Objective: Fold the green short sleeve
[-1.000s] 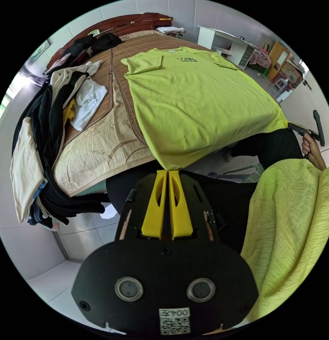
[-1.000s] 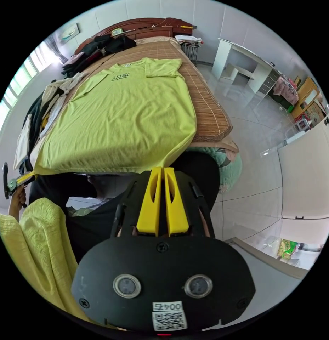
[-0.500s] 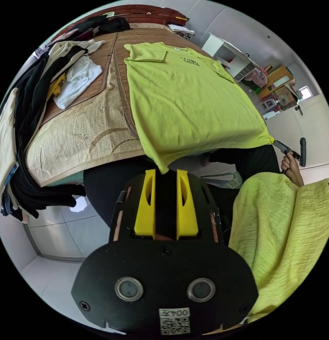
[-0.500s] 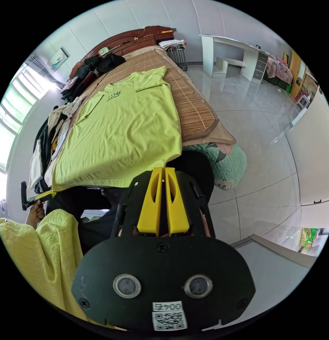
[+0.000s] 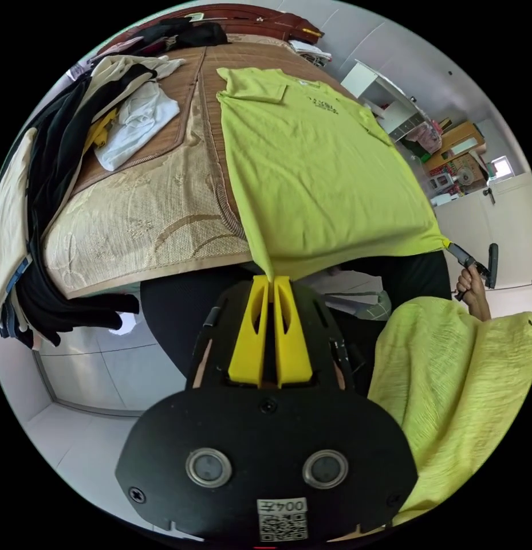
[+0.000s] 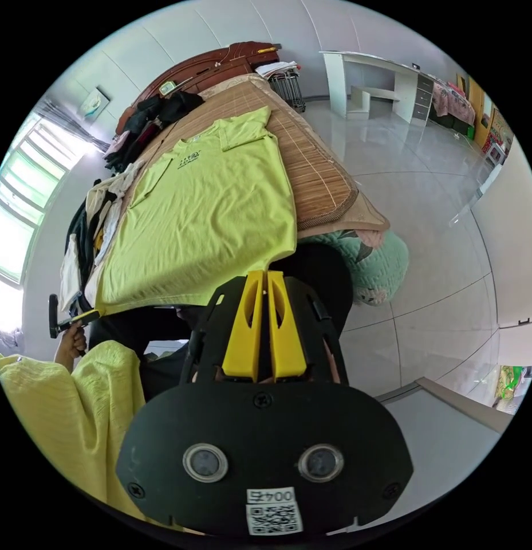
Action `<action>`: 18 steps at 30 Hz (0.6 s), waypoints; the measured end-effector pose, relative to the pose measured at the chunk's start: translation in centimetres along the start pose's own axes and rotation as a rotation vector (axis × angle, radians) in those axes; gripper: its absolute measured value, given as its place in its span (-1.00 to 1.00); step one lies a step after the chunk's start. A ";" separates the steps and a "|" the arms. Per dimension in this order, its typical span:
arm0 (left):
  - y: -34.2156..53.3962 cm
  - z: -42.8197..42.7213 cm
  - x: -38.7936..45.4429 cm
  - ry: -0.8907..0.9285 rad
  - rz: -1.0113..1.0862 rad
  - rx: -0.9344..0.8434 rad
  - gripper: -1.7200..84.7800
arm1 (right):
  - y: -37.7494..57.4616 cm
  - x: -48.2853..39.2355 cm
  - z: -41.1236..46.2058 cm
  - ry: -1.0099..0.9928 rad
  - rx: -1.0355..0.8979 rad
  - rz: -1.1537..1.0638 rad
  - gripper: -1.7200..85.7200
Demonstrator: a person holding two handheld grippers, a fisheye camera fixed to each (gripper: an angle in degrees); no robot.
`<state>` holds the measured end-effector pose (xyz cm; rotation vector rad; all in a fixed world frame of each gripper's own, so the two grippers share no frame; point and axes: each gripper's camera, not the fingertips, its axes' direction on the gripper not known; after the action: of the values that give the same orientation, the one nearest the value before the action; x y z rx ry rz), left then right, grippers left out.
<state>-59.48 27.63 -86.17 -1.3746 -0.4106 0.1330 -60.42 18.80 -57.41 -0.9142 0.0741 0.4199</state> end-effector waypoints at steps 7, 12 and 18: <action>1.3 -6.4 -1.1 0.293 -0.011 0.228 -0.93 | 1.6 7.3 -5.2 -0.348 0.144 0.094 -0.97; 1.4 -9.0 1.2 0.348 0.030 0.334 -0.93 | 2.9 10.2 -7.9 -0.524 0.245 0.097 -0.97; 3.1 -9.3 5.6 0.376 0.047 0.372 -0.93 | 6.9 11.4 -10.0 -0.633 0.327 0.088 -0.97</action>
<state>-50.56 21.53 -89.26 -1.0123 -0.0335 -0.0123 -51.51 18.38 -71.49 -0.4274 -0.3882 0.7392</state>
